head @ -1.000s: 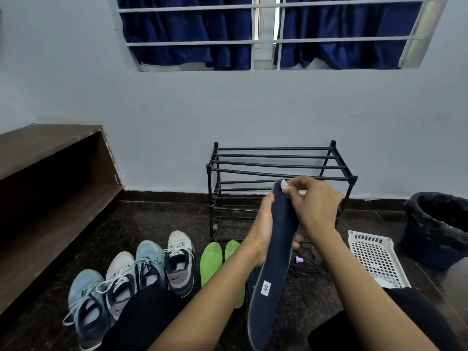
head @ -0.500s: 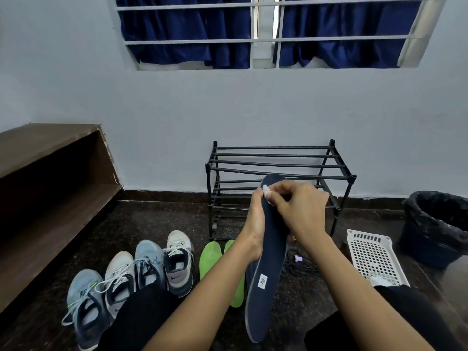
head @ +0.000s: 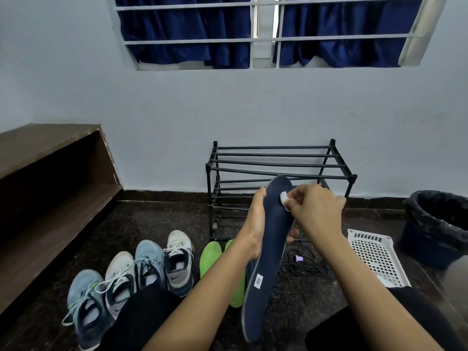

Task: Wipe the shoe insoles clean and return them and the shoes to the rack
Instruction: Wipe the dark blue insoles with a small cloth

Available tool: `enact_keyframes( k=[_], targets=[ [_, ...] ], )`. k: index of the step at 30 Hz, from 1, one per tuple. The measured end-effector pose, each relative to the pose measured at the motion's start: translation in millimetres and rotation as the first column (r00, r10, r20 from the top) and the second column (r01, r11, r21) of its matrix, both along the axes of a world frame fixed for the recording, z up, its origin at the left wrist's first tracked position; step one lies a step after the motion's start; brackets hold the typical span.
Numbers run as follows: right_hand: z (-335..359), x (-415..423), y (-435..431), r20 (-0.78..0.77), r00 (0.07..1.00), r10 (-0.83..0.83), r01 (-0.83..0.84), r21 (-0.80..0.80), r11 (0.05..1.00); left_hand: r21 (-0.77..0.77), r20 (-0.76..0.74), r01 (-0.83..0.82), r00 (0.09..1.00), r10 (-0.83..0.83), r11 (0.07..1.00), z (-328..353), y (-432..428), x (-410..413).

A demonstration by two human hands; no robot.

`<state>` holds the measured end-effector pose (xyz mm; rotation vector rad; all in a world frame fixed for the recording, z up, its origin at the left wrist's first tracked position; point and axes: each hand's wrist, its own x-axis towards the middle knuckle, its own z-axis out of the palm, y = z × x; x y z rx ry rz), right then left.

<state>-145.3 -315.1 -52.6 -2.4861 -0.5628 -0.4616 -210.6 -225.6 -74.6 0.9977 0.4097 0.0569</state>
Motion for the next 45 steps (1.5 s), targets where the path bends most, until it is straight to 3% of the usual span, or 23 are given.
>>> enact_keyframes(
  k=[4, 8, 14, 22, 25, 32, 36, 41, 45],
  targets=[
    [3.5, -7.9, -4.1, -0.073, 0.997, 0.022, -0.025, -0.041, 0.999, -0.021, -0.026, -0.001, 1.000, 0.000, 1.000, -1.7, -3.1, 1.4],
    [-5.9, -27.3, 0.6, -0.243, 0.941, 0.236, -0.229, 0.058, 0.972, 0.083, -0.077, -0.099, 0.991, 0.105, 0.992, -0.6, 2.4, 0.9],
    [-11.8, -31.5, 4.7, 0.043, 0.980, 0.192, -0.183, -0.162, 0.970, 0.102, -0.037, -0.125, 0.991, 0.129, 0.987, -3.4, 4.3, 5.0],
    [-6.5, 13.7, -1.9, 0.076, 0.995, -0.062, 0.057, 0.067, 0.996, 0.020, 0.042, 0.037, 0.998, -0.038, 0.999, 4.2, -16.0, 4.2],
    [-4.9, 18.9, -1.8, 0.013, 1.000, -0.008, 0.005, 0.211, 0.977, 0.023, 0.079, 0.080, 0.993, -0.082, 0.996, 6.3, -15.6, 3.3],
    [-7.7, 5.9, 4.8, 0.014, 0.972, 0.235, -0.227, 0.329, 0.917, 0.068, 0.049, 0.067, 0.996, -0.071, 0.995, 1.5, -7.0, -0.6],
    [-15.5, -16.7, 10.9, 0.013, 0.939, 0.345, -0.332, 0.303, 0.893, 0.083, -0.018, -0.055, 0.998, 0.056, 0.995, -7.0, 1.7, 0.1],
    [-18.4, -25.1, 13.2, 0.084, 0.938, 0.336, -0.346, 0.192, 0.918, 0.090, -0.061, -0.180, 0.981, 0.186, 0.980, -3.1, 11.3, 1.7],
    [-17.9, -22.5, 15.3, 0.162, 0.942, 0.293, -0.315, 0.132, 0.940, 0.045, -0.052, -0.133, 0.989, 0.135, 0.990, 2.1, 9.9, -0.3]
  ],
)
